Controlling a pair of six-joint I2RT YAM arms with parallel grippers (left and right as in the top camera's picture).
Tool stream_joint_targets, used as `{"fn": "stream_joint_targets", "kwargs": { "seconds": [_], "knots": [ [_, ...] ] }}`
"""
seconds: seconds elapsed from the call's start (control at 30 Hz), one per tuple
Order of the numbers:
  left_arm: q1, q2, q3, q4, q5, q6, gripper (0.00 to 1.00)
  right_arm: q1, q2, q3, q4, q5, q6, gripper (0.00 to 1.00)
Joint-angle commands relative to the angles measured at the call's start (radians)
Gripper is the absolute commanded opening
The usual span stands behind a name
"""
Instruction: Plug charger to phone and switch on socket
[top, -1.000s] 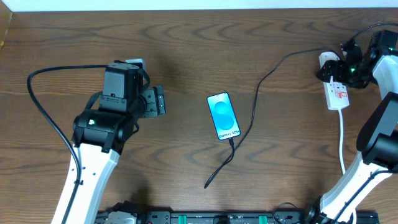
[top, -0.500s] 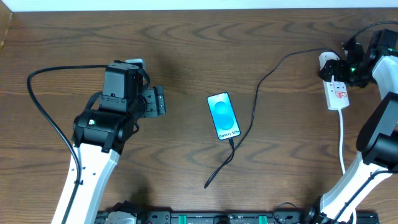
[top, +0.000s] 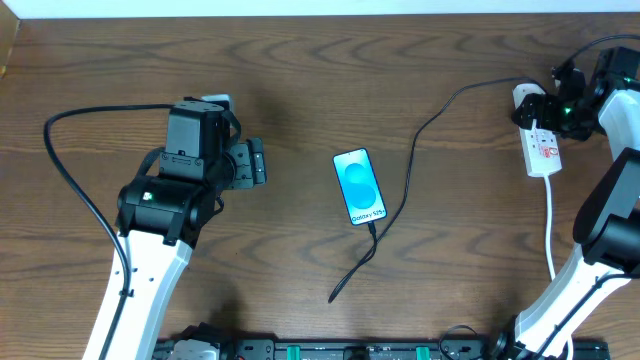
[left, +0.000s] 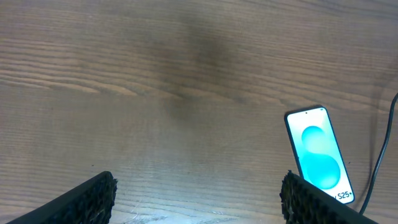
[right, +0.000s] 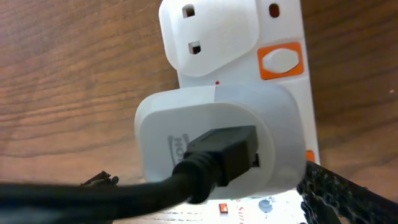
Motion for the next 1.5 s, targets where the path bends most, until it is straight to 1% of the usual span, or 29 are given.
{"fn": "stream_joint_targets", "kwargs": {
  "seconds": [0.0, 0.53, 0.77, 1.0, 1.47],
  "knots": [
    [0.000, 0.001, 0.005, -0.003, -0.012, 0.010, 0.84, 0.005, -0.013, -0.008, -0.009, -0.042, 0.026, 0.91],
    [0.000, 0.001, 0.005, -0.003, -0.012, 0.010, 0.85, 0.005, -0.013, -0.009, -0.012, -0.086, 0.027, 0.90],
    [0.000, 0.001, 0.005, -0.003, -0.012, 0.010, 0.84, 0.005, -0.013, -0.049, 0.018, -0.090, 0.052, 0.90],
    [0.000, 0.001, 0.005, -0.003, -0.012, 0.010, 0.84, 0.004, -0.013, -0.117, 0.051, -0.139, 0.072, 0.89],
    [0.000, 0.001, 0.005, -0.003, -0.012, 0.010, 0.85, 0.004, -0.013, -0.125, 0.052, -0.164, 0.079, 0.88]
  ]
}}
